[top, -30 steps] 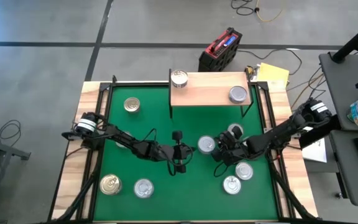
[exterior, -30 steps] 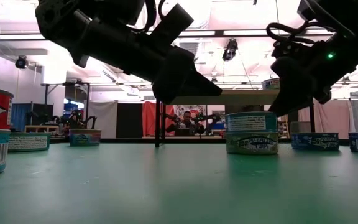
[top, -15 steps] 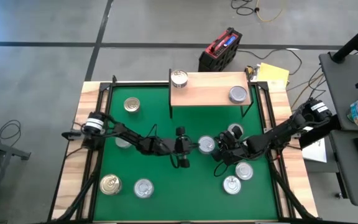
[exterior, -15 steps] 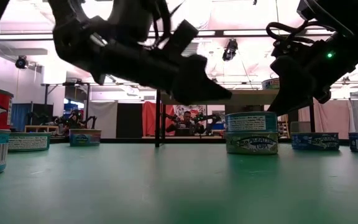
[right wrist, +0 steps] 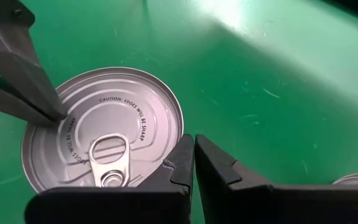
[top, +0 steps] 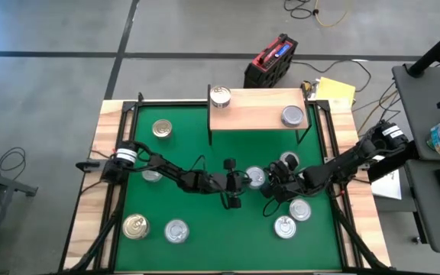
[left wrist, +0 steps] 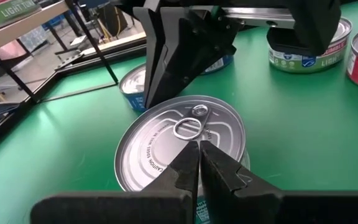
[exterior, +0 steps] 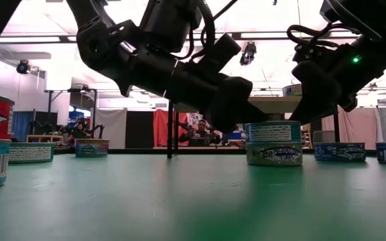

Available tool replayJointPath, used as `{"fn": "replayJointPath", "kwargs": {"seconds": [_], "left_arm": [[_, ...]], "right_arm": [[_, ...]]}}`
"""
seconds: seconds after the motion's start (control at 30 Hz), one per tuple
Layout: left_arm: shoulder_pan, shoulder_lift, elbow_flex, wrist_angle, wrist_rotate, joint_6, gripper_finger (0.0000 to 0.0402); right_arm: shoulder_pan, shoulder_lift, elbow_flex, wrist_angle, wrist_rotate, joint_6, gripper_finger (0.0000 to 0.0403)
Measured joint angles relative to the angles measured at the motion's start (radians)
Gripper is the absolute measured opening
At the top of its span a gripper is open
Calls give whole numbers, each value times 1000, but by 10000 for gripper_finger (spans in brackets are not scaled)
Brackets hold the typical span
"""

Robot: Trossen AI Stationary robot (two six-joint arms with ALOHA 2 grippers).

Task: Stack canned seafood by type on shelf
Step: Put the green/blue tuna can on the shelf

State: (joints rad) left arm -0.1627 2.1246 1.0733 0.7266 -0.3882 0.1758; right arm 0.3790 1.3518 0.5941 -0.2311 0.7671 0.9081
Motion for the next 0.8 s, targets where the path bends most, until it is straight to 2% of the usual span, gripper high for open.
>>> {"fn": "replayJointPath", "kwargs": {"seconds": [0.33,0.8], "left_arm": [[-4,2,-11,-16,-10,-39,0],[-32,7,-33,6,-11,-39,0]], "right_arm": [[0,-2,-1,13,-4,-4,9],[0,-39,39,66,2,-115,9]]}}
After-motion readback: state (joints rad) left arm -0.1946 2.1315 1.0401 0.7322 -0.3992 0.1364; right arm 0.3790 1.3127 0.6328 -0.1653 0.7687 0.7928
